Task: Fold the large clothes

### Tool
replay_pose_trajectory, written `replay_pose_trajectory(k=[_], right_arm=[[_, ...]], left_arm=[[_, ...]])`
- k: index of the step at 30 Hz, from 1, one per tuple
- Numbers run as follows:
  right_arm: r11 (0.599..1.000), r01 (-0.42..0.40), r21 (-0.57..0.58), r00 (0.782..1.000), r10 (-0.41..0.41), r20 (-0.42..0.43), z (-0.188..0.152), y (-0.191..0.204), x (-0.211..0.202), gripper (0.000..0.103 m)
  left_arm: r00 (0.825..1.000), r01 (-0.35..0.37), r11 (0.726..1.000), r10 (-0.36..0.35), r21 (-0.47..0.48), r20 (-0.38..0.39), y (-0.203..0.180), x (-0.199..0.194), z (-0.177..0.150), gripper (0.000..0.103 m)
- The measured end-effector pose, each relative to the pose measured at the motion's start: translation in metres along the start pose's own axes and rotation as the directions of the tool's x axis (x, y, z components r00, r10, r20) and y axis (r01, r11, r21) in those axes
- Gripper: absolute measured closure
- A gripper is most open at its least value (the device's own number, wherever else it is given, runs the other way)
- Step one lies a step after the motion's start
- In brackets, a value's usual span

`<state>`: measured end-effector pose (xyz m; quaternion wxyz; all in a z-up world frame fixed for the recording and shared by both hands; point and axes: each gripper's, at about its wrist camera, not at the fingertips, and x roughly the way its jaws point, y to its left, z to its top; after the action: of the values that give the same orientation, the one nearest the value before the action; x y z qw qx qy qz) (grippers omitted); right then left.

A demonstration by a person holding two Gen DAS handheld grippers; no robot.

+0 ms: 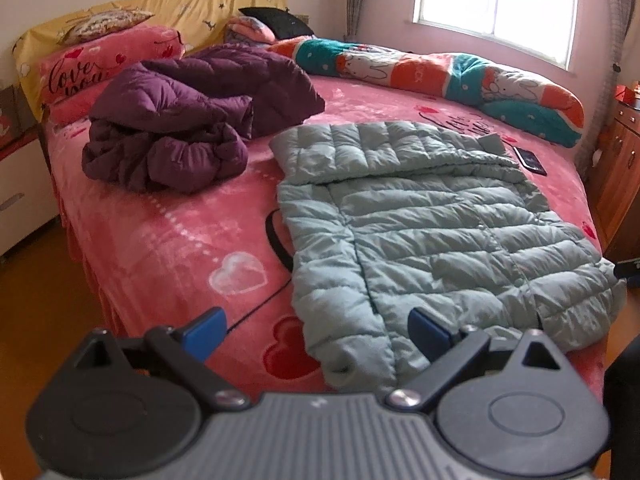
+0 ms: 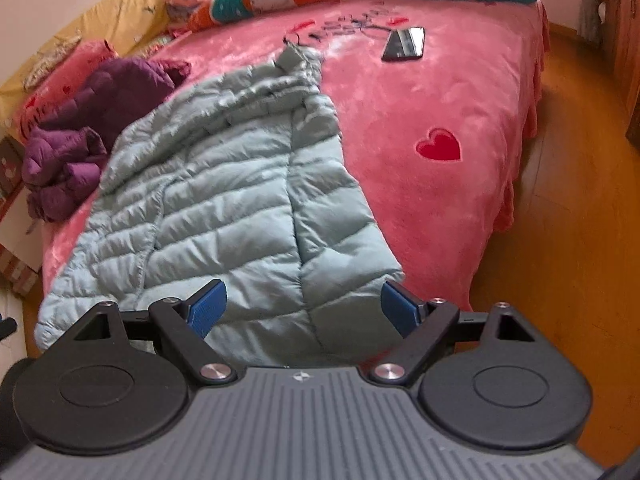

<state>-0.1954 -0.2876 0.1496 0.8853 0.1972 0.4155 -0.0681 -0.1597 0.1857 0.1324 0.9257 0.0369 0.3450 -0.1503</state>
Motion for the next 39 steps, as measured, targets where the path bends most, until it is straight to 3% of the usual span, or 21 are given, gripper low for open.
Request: replay_pose_trajectory(k=[7,14,24,34,39], right_arm=[[0.999,-0.025,0.048,0.999,0.026,-0.035,0.008,-0.022,0.017,0.000],[0.997,-0.061,0.057,0.995,0.065,-0.075,0.006,-0.030,0.028,0.000],[0.990,-0.090,0.110,0.992,0.099,-0.074,0.014,-0.043,0.034,0.000],[0.969,-0.241,0.055,0.946,0.247,-0.208,0.015,-0.024,0.051,0.000],[0.963,-0.264,0.047,0.937,0.268,-0.226,0.016,-0.027,0.051,0.003]], left_arm=[[0.999,0.024,0.999,-0.025,-0.021,-0.037,0.005,0.012,0.000,0.006],[0.992,0.087,0.991,-0.096,-0.099,-0.084,0.018,0.031,0.001,0.006],[0.964,0.209,0.971,-0.225,-0.119,-0.139,0.011,0.059,0.004,0.006],[0.933,0.297,0.950,-0.310,-0.095,-0.181,-0.008,0.076,0.004,0.008],[0.932,0.288,0.951,-0.306,-0.116,-0.193,-0.006,0.081,0.004,0.024]])
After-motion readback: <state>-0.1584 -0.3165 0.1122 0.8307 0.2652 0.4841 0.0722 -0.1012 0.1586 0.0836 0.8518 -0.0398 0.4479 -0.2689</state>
